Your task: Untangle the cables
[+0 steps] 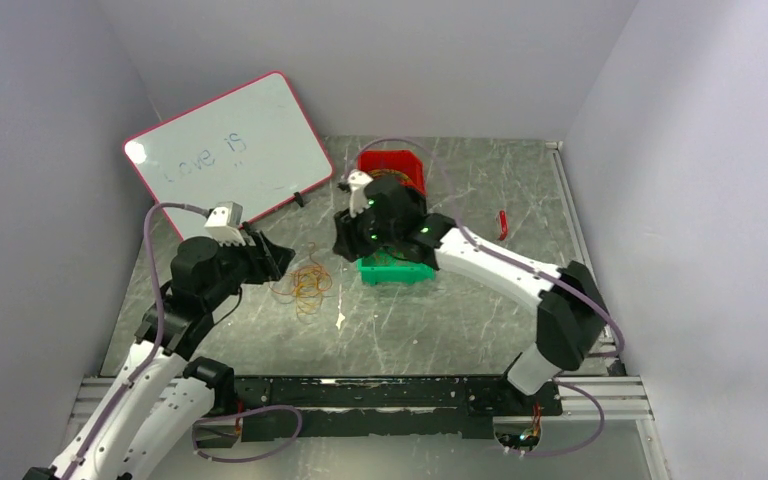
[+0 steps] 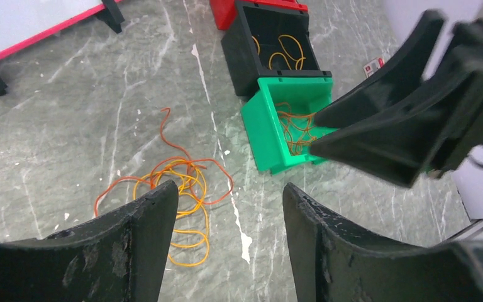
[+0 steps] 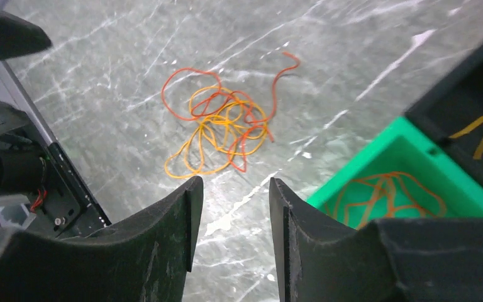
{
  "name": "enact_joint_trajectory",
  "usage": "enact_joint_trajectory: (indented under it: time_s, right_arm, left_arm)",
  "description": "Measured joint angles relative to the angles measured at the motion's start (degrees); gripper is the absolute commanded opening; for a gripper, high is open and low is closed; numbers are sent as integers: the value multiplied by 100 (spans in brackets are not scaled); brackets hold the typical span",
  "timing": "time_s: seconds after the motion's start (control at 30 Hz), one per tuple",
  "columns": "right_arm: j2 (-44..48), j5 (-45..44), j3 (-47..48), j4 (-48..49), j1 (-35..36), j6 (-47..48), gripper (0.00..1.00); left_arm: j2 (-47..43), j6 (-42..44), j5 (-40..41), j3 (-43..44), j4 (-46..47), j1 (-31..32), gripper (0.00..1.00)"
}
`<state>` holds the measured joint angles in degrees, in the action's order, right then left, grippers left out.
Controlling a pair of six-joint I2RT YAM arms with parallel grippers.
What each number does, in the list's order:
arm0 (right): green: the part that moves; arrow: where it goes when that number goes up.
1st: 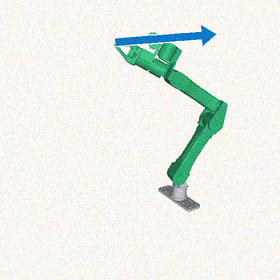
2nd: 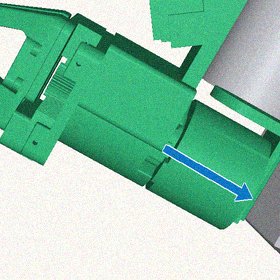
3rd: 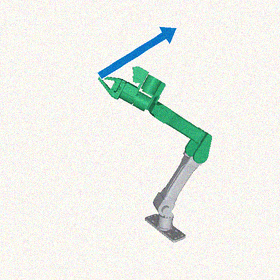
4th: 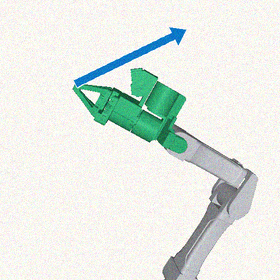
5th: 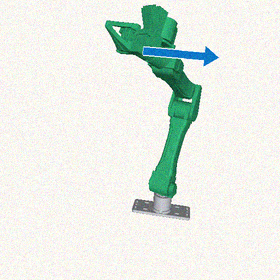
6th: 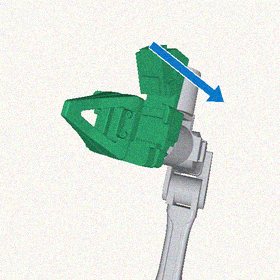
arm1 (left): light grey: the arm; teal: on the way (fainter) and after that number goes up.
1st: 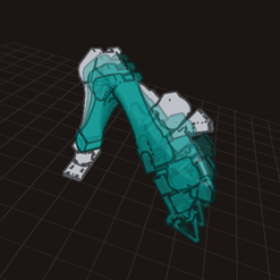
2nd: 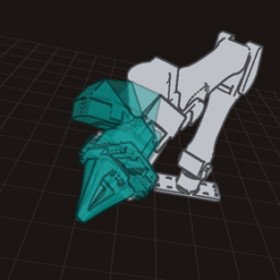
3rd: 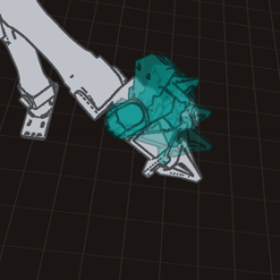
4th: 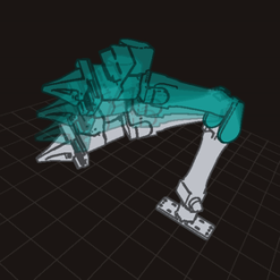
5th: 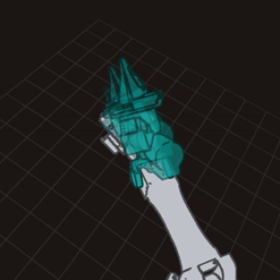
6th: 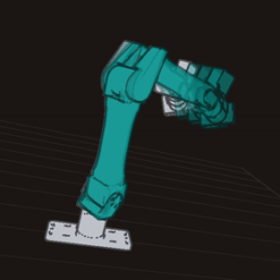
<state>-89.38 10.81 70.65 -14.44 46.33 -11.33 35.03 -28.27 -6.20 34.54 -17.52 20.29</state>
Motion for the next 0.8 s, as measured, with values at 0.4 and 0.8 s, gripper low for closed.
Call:
enact_joint_trajectory:
  time_s: [0.4,0.8]
  right_arm:
    - [-1561,-581,732,-101,765,-404,43]
    - [-2264,-1196,1016,-334,868,-452,37]
  left_arm:
    - [-514,179,306,269,-568,0,66]
    - [-527,201,310,271,-634,0,66]
